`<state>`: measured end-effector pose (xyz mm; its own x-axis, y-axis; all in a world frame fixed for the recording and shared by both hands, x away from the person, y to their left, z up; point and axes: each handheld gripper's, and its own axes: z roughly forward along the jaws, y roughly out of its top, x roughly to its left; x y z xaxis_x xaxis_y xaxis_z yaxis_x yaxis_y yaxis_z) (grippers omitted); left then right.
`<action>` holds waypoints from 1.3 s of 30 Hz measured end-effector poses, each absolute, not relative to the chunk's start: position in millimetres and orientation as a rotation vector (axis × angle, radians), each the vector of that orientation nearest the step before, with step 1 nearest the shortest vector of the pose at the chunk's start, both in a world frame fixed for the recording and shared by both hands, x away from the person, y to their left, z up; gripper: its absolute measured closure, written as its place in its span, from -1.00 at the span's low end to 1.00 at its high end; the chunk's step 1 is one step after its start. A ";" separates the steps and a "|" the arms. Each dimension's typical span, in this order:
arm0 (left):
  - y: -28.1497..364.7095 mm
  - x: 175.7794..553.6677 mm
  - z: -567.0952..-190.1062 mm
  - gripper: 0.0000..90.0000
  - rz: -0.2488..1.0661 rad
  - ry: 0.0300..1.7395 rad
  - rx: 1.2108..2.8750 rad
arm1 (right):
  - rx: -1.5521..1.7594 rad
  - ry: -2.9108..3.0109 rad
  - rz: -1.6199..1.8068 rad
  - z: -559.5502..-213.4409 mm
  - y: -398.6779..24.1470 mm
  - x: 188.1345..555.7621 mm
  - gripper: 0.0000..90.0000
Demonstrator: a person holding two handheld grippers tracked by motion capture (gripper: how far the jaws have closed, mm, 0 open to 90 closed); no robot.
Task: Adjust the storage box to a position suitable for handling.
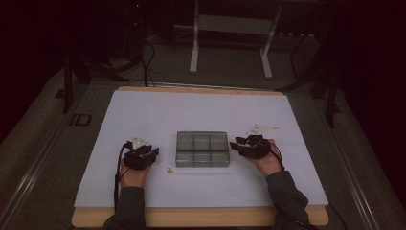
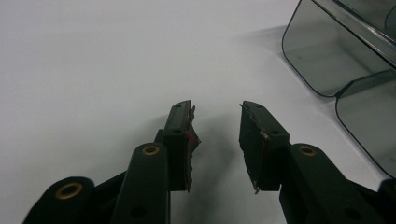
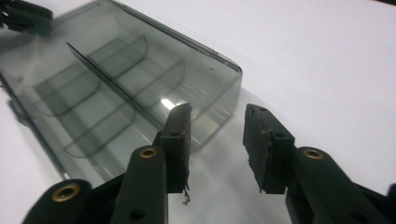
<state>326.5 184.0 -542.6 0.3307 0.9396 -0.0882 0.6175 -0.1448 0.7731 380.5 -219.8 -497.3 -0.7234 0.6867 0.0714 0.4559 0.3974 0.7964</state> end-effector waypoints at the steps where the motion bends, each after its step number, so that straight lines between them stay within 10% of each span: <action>1: 184.0 326.5 -542.6 0.44 0.552 1.375 1.858 | 1.003 2.389 1.233 -497.3 -219.8 380.5 0.34; 8: 183.5 325.2 -542.3 0.43 0.527 1.372 1.864 | 0.979 2.400 1.280 -489.7 -210.8 373.3 0.29; 25: 181.1 313.2 -534.3 0.43 0.509 1.306 1.865 | 0.849 2.475 1.396 -483.9 -189.4 352.5 1.00; 39: 175.3 301.2 -525.1 0.44 0.514 1.230 1.851 | 0.770 2.550 1.393 -499.4 -168.0 332.4 0.95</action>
<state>301.2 175.3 -525.1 0.4360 0.8936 -0.1070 0.5520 -0.1717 0.8160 332.4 -168.0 -499.4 -0.8604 0.4949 0.1218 0.3698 0.4418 0.8174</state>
